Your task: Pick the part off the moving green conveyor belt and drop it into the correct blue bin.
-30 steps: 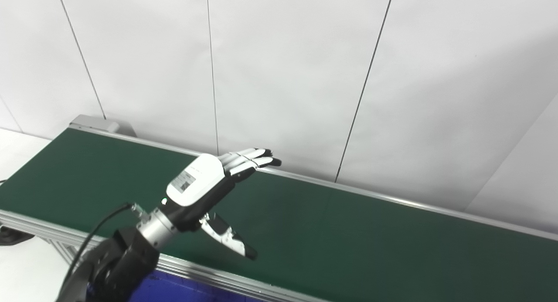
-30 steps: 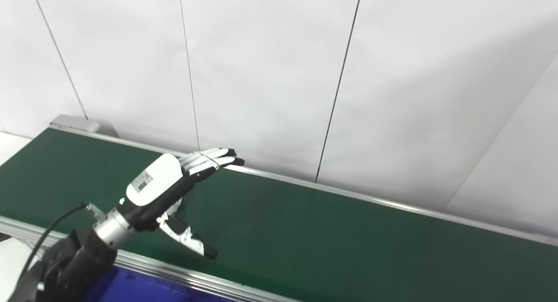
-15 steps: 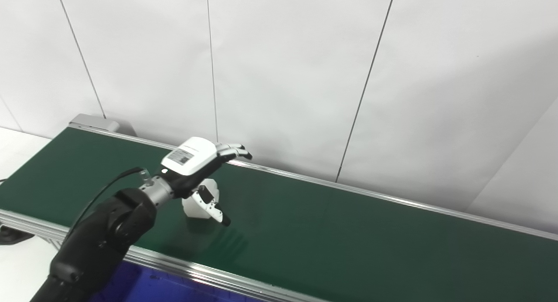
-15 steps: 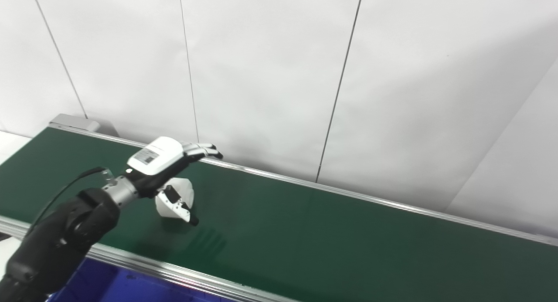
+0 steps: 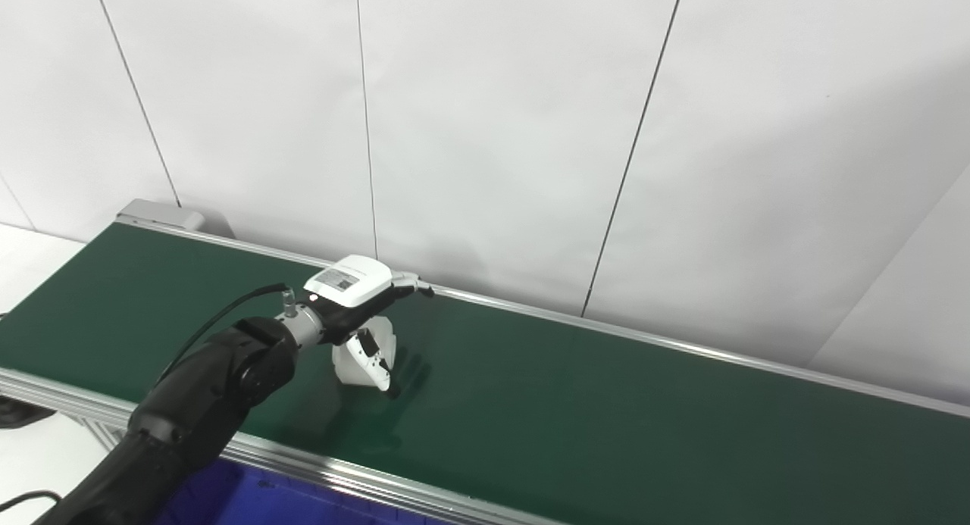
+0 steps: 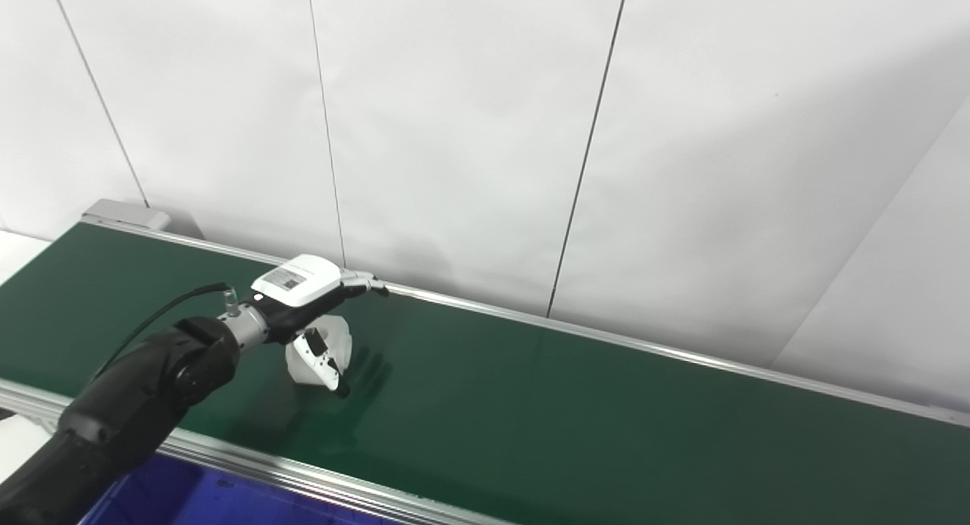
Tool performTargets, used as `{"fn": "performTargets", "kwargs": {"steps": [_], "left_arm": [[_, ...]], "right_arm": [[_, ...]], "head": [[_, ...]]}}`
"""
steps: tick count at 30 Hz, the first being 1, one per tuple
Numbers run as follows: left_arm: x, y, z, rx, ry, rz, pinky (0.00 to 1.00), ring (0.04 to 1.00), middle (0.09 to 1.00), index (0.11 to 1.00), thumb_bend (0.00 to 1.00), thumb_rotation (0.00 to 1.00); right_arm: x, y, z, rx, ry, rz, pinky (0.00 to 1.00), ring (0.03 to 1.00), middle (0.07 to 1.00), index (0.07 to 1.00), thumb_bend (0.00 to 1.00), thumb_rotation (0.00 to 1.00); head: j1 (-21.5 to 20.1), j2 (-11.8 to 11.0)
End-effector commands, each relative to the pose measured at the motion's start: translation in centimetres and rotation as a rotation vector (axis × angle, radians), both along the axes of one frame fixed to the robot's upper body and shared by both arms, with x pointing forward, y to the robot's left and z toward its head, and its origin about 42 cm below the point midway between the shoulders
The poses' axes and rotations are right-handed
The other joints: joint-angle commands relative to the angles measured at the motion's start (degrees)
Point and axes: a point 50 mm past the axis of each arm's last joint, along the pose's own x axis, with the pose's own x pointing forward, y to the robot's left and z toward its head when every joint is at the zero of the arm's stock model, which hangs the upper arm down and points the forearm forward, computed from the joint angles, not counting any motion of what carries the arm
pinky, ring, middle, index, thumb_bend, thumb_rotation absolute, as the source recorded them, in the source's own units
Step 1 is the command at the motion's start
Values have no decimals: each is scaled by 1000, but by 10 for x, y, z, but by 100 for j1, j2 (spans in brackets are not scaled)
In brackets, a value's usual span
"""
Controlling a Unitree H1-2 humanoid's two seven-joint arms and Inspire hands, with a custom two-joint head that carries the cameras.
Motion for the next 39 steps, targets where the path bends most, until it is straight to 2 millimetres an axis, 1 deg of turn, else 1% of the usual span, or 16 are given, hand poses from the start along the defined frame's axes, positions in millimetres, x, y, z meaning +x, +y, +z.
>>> {"fn": "performTargets", "kwargs": {"steps": [1,6,13,17,20,22,24,25,26,27,28,31,32,34,36,39], "left_arm": [[17,-4,25,24,-65,2,801,884,910,859,1000,449],[23,-9,15,61,-60,5,771,864,896,843,1000,451],[23,-18,8,205,-7,-7,809,892,909,861,996,514],[23,-19,3,257,24,-7,819,892,882,829,1000,519],[23,-20,-2,239,-34,-6,788,852,839,802,988,466],[21,-21,-9,197,-112,9,650,711,719,694,944,283],[20,-23,-14,175,-162,14,538,604,643,636,868,175],[19,-23,-16,165,-180,12,479,546,603,566,699,121],[19,-24,-17,158,-192,11,433,499,568,522,595,85],[19,-25,-18,163,-203,8,418,482,557,507,559,73],[19,-25,-19,167,-209,6,377,443,518,497,539,29],[20,-29,-17,209,-211,1,338,412,493,491,526,3],[20,-30,-16,219,-212,1,301,378,473,504,524,0],[21,-31,-14,236,-200,7,283,363,461,513,523,0],[22,-32,-12,260,-183,18,277,360,457,518,523,0],[24,-35,-6,295,-159,33,305,392,464,519,522,0]], "right_arm": [[1,3,9,44,-56,11,919,945,997,1000,926,1000],[0,4,10,52,-56,14,913,941,990,1000,926,1000],[-2,5,12,72,-49,12,913,935,985,1000,921,1000],[-3,5,14,78,-47,15,911,934,981,1000,926,1000],[-4,4,15,80,-48,18,909,936,981,1000,924,1000],[-5,4,16,84,-48,19,912,937,982,1000,924,1000],[-5,4,16,84,-48,19,912,936,981,1000,925,1000],[-6,4,16,84,-48,19,912,936,981,1000,924,1000],[-6,4,16,84,-48,20,912,936,981,1000,925,1000],[-6,4,16,85,-48,20,913,936,981,1000,925,1000],[-6,4,17,85,-48,21,912,936,979,1000,930,1000],[-7,4,17,84,-47,23,914,937,980,1000,934,1000],[-7,4,17,83,-47,23,910,936,980,1000,938,1000],[-7,4,17,81,-48,24,907,936,979,1000,939,1000],[-7,5,17,80,-50,25,905,936,979,1000,940,1000],[-7,6,18,85,-51,26,900,933,976,1000,932,1000]], "head": [[-6,6],[-31,48],[-54,105],[-65,122],[-87,138],[-91,148],[-91,158],[-91,169],[-91,169],[-91,169],[-91,169],[-105,183],[-105,183],[-111,191],[-117,204],[-117,209]]}}
